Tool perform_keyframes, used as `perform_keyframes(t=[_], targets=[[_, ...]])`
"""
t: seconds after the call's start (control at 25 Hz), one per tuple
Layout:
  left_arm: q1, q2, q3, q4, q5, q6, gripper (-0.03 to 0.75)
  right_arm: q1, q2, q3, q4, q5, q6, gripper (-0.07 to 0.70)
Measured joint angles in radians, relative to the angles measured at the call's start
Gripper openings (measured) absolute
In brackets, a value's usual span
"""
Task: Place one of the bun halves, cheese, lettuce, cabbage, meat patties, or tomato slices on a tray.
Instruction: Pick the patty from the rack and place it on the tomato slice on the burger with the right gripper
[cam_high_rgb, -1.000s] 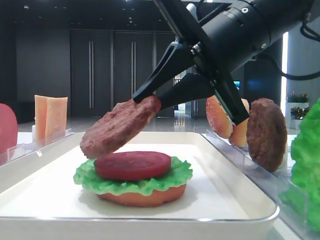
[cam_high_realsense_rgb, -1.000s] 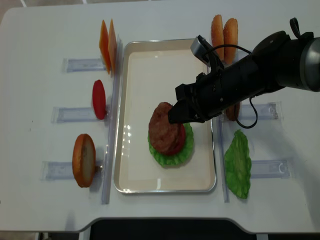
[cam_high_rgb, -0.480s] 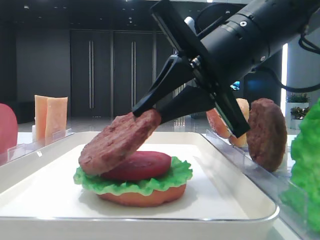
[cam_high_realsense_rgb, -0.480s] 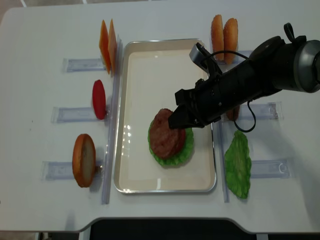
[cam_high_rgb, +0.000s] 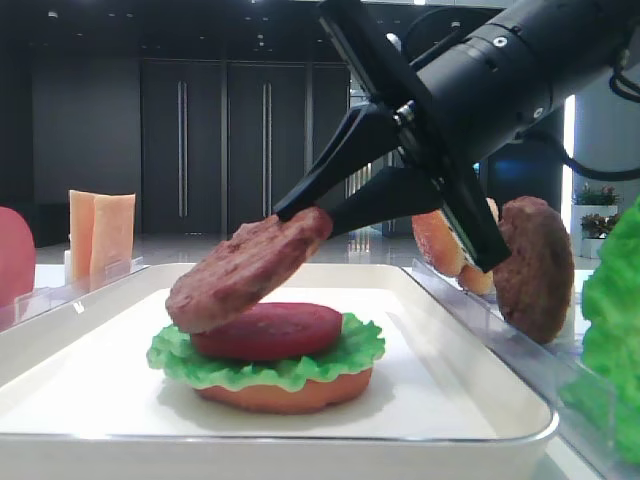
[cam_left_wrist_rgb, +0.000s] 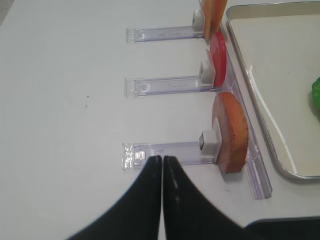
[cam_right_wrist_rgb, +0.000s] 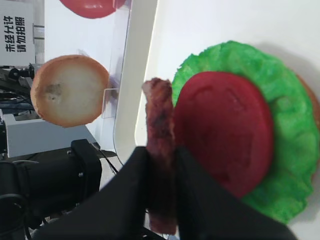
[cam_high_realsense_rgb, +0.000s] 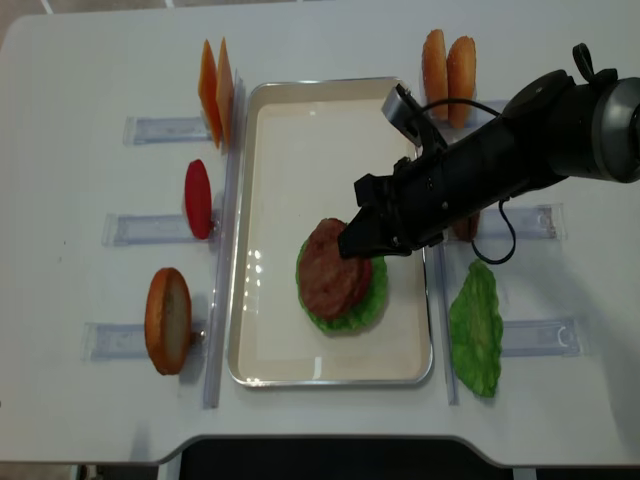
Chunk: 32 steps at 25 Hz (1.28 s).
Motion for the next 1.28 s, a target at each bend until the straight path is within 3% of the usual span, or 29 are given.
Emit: perform_keyframes(t=[0.96,1.04,1.28], targets=[[0.000,0.000,0.000,0.000,0.000,0.000,-0.007,-0.022,0.001,0.000,-0.001,-0.038,0.010,0.119],[0.000,0.000,0.000,0.000,0.000,0.000,-0.007,-0.022,0.001,0.000,-0.001,-0.041,0.014,0.164],[0.000,0.000,0.000,0.000,0.000,0.000,-0.007,-0.022,0.001,0.000,-0.001,-0.048,0.048,0.417]])
